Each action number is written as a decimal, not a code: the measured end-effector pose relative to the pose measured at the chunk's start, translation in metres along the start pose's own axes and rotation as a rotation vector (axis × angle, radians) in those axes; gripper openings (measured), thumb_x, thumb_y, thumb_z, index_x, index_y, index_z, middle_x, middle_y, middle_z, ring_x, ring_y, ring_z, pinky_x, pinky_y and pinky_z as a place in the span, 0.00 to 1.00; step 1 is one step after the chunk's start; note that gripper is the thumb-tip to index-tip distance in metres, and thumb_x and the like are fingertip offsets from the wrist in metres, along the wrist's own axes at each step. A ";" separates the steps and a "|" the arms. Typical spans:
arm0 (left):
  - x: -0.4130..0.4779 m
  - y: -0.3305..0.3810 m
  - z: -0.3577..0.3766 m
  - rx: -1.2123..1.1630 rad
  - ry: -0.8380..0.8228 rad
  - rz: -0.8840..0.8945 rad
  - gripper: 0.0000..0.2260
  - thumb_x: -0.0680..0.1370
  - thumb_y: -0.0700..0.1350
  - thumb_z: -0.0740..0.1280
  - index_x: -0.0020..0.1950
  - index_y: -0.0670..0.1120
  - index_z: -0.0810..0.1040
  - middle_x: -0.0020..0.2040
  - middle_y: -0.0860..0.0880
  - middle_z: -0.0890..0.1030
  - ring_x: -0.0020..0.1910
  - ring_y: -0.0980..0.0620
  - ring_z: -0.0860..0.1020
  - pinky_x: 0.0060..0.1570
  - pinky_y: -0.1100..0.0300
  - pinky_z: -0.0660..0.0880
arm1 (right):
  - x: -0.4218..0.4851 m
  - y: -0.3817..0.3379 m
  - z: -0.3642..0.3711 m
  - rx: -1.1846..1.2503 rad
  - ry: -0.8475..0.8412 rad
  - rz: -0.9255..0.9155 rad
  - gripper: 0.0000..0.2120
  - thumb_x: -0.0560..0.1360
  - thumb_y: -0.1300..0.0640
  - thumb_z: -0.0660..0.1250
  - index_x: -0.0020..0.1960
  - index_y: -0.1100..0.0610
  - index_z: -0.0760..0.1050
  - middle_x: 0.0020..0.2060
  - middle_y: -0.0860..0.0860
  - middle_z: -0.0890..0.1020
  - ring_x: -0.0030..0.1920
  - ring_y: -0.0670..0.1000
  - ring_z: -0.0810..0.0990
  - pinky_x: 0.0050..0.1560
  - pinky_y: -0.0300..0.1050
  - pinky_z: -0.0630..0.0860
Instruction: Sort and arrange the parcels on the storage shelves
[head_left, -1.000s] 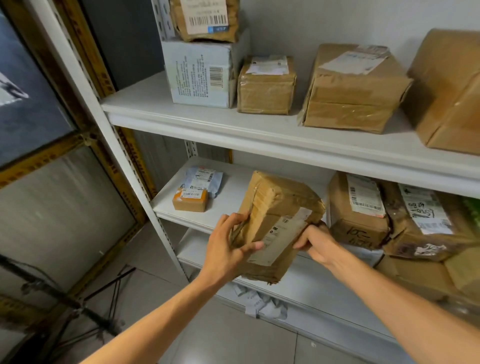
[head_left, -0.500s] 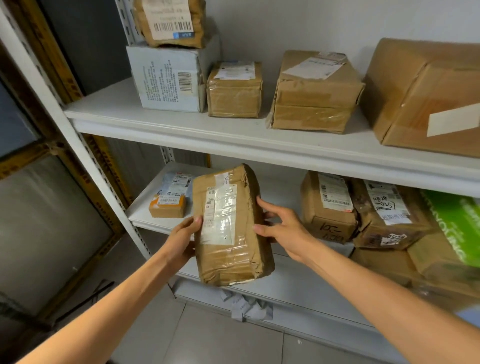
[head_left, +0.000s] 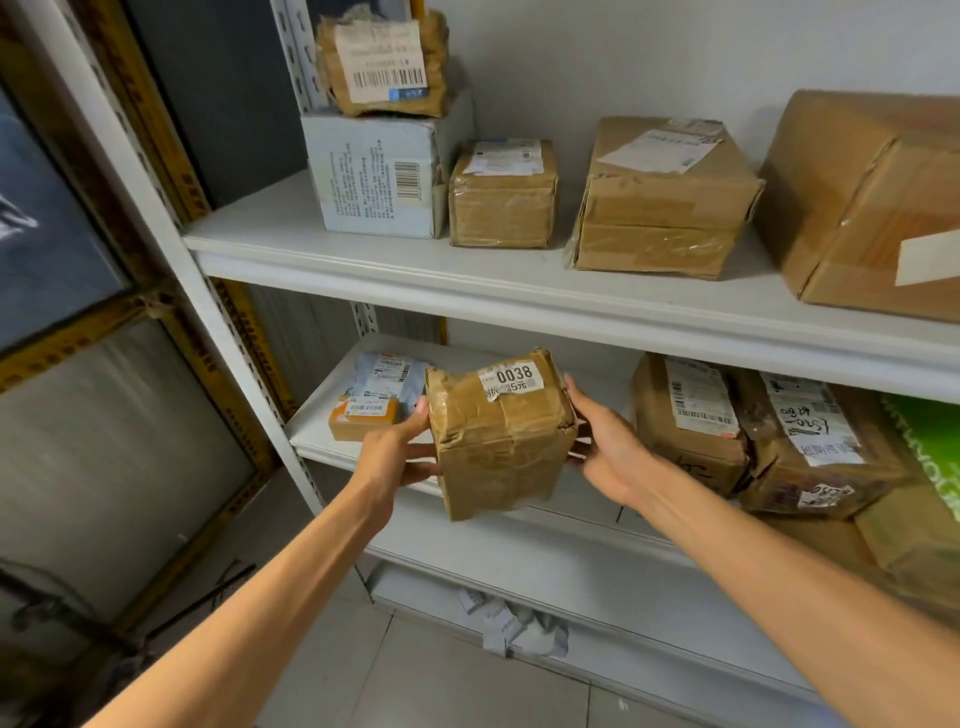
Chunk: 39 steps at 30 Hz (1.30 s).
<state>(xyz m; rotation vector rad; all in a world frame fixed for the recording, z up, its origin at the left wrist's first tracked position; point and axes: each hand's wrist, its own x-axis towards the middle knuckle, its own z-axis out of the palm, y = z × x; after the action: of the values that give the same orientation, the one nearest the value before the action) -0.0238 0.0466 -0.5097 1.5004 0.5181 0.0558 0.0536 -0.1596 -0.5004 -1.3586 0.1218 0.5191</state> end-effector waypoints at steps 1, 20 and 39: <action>-0.002 0.000 0.001 -0.004 0.003 -0.001 0.16 0.80 0.57 0.60 0.55 0.47 0.81 0.52 0.45 0.84 0.44 0.47 0.83 0.45 0.56 0.77 | 0.000 -0.001 0.000 -0.048 -0.015 0.016 0.17 0.77 0.41 0.62 0.42 0.52 0.81 0.35 0.53 0.81 0.39 0.52 0.78 0.43 0.46 0.72; 0.035 0.000 -0.016 -0.091 -0.188 -0.108 0.06 0.74 0.36 0.65 0.47 0.42 0.81 0.45 0.44 0.84 0.44 0.47 0.80 0.47 0.54 0.76 | 0.032 0.018 0.018 -0.195 0.073 0.040 0.11 0.72 0.59 0.73 0.48 0.59 0.72 0.42 0.56 0.82 0.42 0.54 0.80 0.40 0.48 0.75; 0.198 -0.074 -0.059 -0.099 -0.094 -0.122 0.32 0.68 0.21 0.60 0.69 0.43 0.74 0.61 0.47 0.80 0.61 0.47 0.75 0.60 0.51 0.75 | 0.180 0.087 0.065 -0.041 0.190 0.112 0.23 0.66 0.82 0.66 0.56 0.63 0.69 0.41 0.54 0.80 0.42 0.51 0.79 0.38 0.42 0.76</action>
<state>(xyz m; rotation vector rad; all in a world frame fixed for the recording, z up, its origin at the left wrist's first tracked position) 0.1105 0.1634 -0.6370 1.3653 0.5224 -0.0832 0.1615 -0.0360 -0.6321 -1.4458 0.3460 0.4873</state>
